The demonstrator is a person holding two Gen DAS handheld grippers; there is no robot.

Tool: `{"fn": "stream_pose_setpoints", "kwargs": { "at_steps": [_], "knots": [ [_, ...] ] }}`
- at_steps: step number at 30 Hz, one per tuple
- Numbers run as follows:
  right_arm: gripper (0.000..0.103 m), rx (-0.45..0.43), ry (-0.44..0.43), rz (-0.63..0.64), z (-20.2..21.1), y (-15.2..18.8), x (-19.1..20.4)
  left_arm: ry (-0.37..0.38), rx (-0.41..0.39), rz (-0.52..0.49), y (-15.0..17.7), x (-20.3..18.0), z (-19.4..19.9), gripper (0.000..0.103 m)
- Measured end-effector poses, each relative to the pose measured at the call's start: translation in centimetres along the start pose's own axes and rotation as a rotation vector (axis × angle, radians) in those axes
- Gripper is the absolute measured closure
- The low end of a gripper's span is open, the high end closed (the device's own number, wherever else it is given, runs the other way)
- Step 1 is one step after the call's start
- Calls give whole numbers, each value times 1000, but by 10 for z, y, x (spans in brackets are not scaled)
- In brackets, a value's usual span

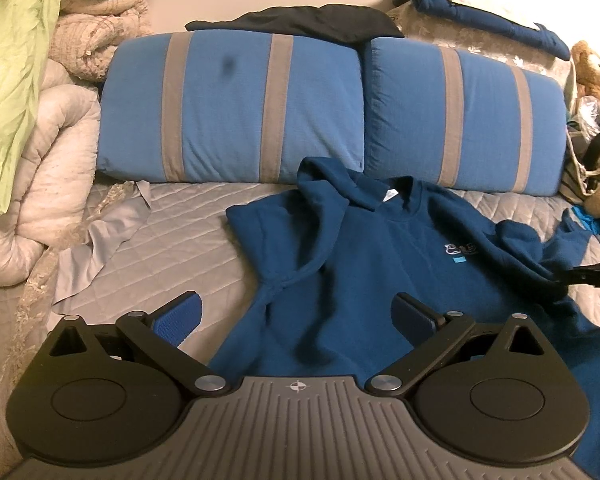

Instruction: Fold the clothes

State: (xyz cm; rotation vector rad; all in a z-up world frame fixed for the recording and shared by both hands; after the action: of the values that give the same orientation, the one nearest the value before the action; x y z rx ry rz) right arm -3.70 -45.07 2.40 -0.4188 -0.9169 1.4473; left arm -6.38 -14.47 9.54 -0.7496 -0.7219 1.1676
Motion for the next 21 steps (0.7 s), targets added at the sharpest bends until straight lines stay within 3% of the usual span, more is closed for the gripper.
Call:
{"fn": "stream_pose_setpoints", "kwargs": {
  "at_steps": [2,3,9,13,21],
  "knots": [
    [39,-36,16,-38,11,0,-13,-1,0,-1,0,0,0,0],
    [36,-58,31,-61,16,-1,-22,-2,0,-2,0,0,0,0],
    [37,-130,212,-226,28,-10,-102,-8,1,-7,0,1,0,0],
    [49,-146,311,-391,16,-10,-166,-12,1,-10,1,1,0,0],
    [55,-164,379,-543,-23,-9,-227,-20,11,-21,0,0,-2,0]
  ]
}}
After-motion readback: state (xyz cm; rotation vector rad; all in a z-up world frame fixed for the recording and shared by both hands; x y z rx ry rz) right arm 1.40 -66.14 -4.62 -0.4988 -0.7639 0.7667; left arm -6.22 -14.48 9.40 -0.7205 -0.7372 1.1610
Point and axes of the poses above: each gripper's, at about its wrist camera, not at the fingertips, and z roughly against the way its jaws point, x to its left, y to its underside, the point moved 8 cm from there along -z, roughly the way its jaws point, and after that the axes turned 5 degrees about -z, right-handed, at the moved point
